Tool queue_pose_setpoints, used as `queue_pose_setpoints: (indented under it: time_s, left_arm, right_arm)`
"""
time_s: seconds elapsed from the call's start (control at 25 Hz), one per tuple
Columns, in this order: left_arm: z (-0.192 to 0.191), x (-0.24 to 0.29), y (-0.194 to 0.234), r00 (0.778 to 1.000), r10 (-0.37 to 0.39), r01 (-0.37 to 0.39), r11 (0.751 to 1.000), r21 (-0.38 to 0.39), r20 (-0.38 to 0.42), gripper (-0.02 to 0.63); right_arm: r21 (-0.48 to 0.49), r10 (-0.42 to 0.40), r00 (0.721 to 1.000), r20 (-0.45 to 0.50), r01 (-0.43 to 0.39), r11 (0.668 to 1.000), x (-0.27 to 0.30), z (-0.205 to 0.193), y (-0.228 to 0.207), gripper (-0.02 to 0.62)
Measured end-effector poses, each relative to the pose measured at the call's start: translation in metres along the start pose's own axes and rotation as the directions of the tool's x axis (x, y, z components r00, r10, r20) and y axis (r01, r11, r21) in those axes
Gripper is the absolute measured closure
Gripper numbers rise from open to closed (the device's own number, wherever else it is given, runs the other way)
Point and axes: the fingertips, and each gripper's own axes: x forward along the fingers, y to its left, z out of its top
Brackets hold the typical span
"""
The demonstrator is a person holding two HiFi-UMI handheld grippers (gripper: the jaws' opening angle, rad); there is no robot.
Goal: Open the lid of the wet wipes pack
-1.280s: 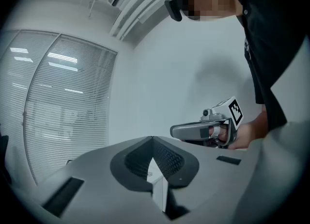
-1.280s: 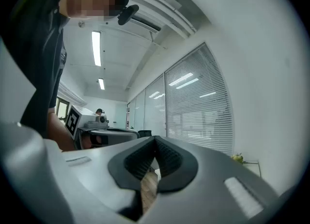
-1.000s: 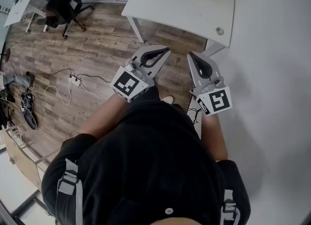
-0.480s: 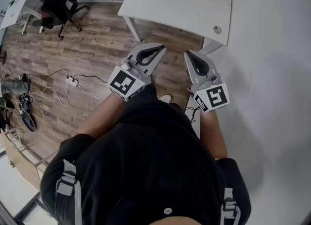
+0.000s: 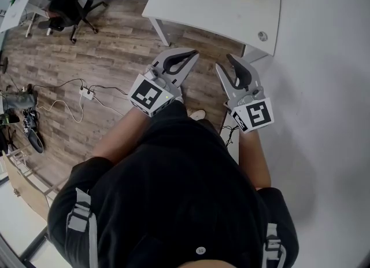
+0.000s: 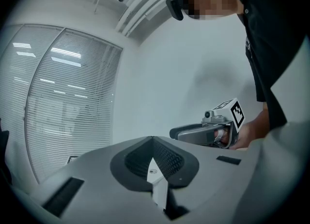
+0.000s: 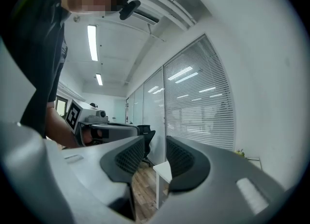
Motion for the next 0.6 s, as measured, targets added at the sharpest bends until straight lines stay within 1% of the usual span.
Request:
queue_pose_setpoints:
  time_s: [0.2,0.44,0.6]
  left_arm:
    - [0.002,0.006,0.014,1.0,0.003,-0.003,1.0,0.001,-0.001,0.601]
    - [-0.005,0.016,0.038,1.0,0.01,-0.01,1.0,-0.008,-0.005,0.601]
    - [-0.004,0.018,0.059,1.0,0.001,-0.001,1.0,-0.01,-0.016,0.601]
  right_arm:
    - [0.003,-0.007,1.0,0.003,0.007,1.0,0.012,0.004,-0.009,0.393]
    - [0.014,0.011,1.0,0.026,-0.012,1.0,0.032,0.008,-0.017,0.345]
    - [0.014,0.009,1.0,0.01,-0.009,1.0,0.055,0.003,-0.024,0.322]
